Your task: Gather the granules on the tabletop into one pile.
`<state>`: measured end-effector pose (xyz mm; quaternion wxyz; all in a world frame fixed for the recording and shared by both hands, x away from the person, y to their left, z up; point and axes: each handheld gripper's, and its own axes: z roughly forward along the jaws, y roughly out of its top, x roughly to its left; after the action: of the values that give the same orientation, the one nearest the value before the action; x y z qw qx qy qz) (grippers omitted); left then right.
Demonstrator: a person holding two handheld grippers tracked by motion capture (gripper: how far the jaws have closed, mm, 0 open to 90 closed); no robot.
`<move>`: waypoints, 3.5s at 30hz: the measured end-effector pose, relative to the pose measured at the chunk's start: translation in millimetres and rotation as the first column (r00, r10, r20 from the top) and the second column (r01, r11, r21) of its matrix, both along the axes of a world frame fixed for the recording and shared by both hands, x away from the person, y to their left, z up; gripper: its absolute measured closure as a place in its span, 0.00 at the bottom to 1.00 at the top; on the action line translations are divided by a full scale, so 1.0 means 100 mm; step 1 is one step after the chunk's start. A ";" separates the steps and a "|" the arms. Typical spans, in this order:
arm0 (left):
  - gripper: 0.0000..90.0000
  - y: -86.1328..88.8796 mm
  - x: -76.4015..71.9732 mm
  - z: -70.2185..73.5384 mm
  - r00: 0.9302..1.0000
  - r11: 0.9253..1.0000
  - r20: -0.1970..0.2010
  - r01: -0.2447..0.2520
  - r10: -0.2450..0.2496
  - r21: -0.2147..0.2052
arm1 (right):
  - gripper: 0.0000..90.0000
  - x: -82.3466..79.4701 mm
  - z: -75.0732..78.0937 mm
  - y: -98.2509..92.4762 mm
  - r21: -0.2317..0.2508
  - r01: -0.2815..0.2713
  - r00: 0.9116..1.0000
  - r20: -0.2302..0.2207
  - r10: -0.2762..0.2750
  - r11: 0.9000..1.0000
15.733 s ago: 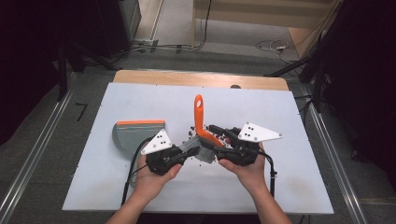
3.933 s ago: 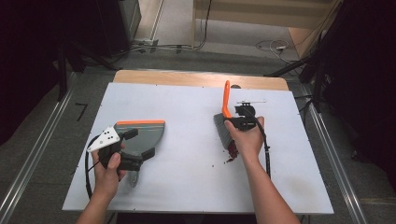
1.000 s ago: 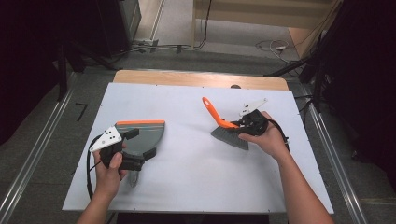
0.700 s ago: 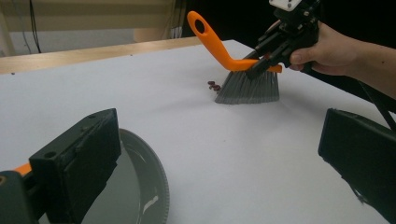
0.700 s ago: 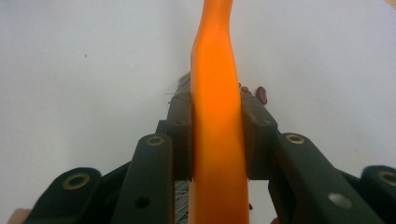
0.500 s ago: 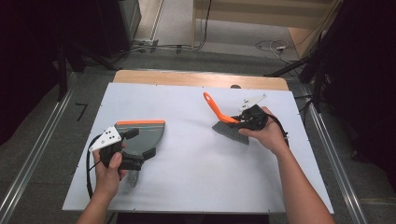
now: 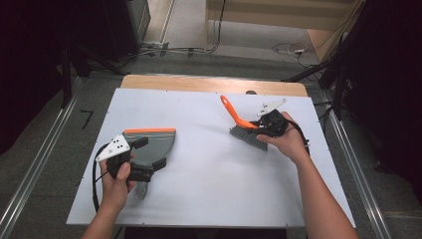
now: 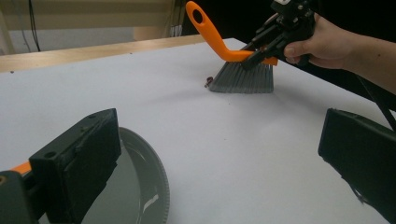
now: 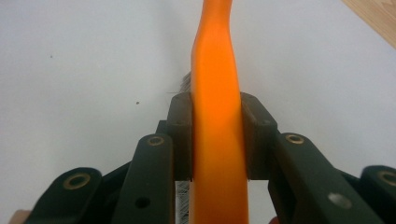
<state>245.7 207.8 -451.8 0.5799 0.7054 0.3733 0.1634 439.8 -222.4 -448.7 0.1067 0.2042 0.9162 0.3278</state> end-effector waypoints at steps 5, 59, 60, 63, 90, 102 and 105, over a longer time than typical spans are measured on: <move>0.00 0.01 0.00 0.00 1.000 1.000 0.000 -0.002 0.002 0.002 | 0.76 -0.02 0.02 -0.01 -0.003 -0.007 1.000 0.007 0.007 1.000; 0.00 0.00 0.00 0.02 1.000 1.000 0.003 0.001 -0.001 0.005 | 0.76 -0.25 0.12 -0.44 0.030 0.745 0.667 -0.003 -0.745 0.667; 0.00 -0.01 0.00 0.01 1.000 1.000 0.003 0.001 -0.001 0.004 | 0.76 -0.25 0.09 -0.41 0.015 0.747 0.665 0.014 -0.747 0.665; 0.00 -0.01 0.01 0.01 1.000 1.000 0.004 0.001 -0.001 0.003 | 0.76 -0.27 0.01 -0.31 0.008 0.748 0.663 0.046 -0.748 0.664; 0.00 0.01 -0.01 0.02 1.000 1.000 0.005 -0.001 0.001 -0.002 | 0.76 0.11 0.01 0.10 -0.090 0.350 0.924 0.194 -0.328 0.932; 0.00 0.01 -0.01 0.03 1.000 1.000 0.006 -0.003 0.003 -0.002 | 0.76 -0.06 0.14 -0.17 -0.025 0.453 0.874 0.209 -0.439 0.891; 0.00 0.01 -0.01 0.02 1.000 1.000 0.004 -0.003 0.003 -0.001 | 0.76 -0.07 0.04 -0.23 -0.029 0.513 0.842 0.211 -0.496 0.858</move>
<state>245.0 208.4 -449.3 0.5807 0.7043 0.3732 0.1654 432.6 -245.8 -444.8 0.2873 0.4001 0.8281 0.2676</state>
